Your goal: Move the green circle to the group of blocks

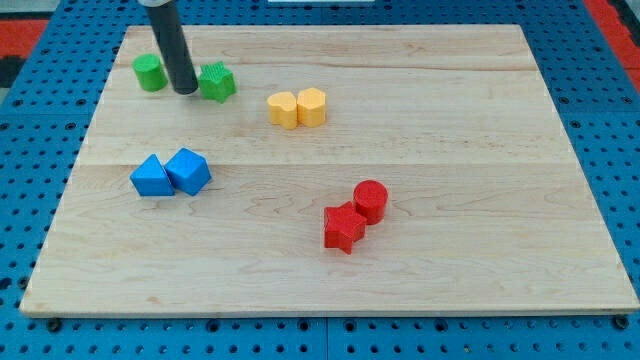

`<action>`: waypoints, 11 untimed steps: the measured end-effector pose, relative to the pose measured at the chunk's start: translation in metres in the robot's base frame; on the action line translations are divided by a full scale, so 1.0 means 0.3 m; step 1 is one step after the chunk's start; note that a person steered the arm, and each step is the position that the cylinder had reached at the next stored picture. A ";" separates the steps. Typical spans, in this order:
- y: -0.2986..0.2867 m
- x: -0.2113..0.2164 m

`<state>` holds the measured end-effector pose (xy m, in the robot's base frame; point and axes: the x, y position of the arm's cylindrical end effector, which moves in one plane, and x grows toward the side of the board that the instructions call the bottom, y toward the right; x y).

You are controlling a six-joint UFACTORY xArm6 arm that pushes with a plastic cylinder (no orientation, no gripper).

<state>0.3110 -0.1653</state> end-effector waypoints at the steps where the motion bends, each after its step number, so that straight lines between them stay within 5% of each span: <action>1: 0.056 -0.058; 3: 0.277 -0.077; 5: 0.300 -0.044; 6: 0.220 -0.066; 8: -0.012 0.106; 9: -0.303 0.125; 11: -0.461 -0.013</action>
<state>0.3072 -0.3035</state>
